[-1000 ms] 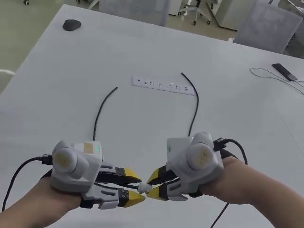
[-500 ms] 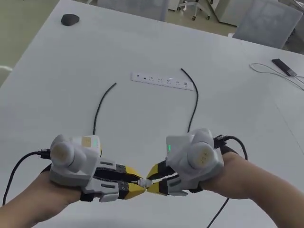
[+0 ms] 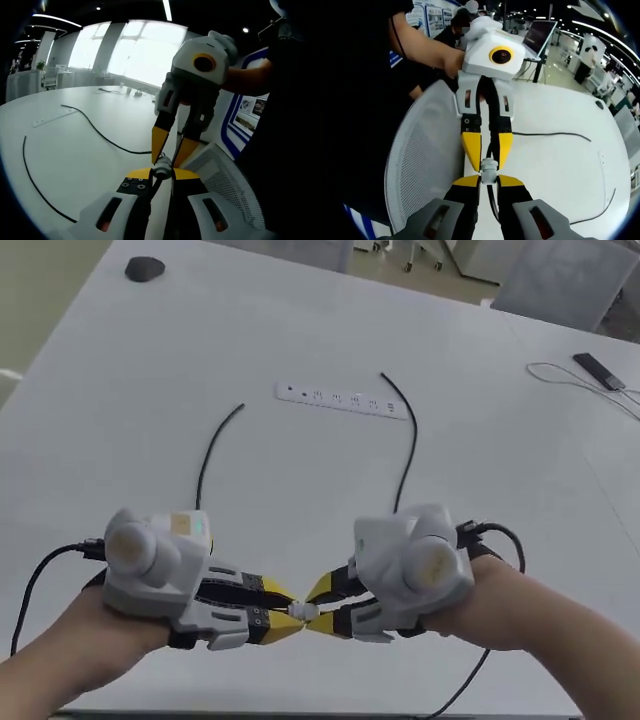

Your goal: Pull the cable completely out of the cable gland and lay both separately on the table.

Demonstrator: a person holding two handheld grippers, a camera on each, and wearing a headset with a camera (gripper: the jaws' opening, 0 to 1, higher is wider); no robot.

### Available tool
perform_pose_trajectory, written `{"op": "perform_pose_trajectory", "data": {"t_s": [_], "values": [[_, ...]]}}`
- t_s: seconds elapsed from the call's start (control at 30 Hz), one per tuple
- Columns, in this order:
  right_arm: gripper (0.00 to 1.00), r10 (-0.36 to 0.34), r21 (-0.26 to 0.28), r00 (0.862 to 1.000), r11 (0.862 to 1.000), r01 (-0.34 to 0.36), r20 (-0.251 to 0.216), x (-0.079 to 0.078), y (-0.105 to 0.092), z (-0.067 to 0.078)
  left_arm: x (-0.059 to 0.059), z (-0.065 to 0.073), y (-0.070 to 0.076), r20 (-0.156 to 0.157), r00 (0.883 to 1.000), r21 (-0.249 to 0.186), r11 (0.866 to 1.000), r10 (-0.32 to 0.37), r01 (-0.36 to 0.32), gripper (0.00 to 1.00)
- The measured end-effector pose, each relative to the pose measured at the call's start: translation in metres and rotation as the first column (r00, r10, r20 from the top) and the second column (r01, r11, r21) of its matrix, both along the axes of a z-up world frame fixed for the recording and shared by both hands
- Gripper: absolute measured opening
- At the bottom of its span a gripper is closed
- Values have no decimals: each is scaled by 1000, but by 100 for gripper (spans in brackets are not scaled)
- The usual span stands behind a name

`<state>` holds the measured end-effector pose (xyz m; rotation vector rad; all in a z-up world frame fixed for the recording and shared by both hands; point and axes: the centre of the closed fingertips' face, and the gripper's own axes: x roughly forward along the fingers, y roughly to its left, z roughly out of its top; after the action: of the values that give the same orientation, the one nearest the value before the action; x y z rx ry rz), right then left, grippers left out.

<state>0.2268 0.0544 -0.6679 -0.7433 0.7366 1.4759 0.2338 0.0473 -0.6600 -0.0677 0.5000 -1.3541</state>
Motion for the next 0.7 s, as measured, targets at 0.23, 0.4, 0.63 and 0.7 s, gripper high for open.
{"op": "perform_pose_trajectory", "data": {"t_s": [0.23,0.4,0.63,0.7], "values": [[11,-45,15,998,999,46,-52,6,-9,-1,2,2,2,4,1000,-9,1000,-1,1,15],[17,-113,102,977,986,133,-183,5,-8,11,2,2,3,36,999,0,1000,-1,1,15],[20,-191,199,895,936,290,-403,15,-8,21,2,7,1,75,997,-3,1000,-8,8,15],[19,-181,221,857,922,319,-482,14,-8,24,2,9,1,79,997,-3,1000,-8,8,15]]}}
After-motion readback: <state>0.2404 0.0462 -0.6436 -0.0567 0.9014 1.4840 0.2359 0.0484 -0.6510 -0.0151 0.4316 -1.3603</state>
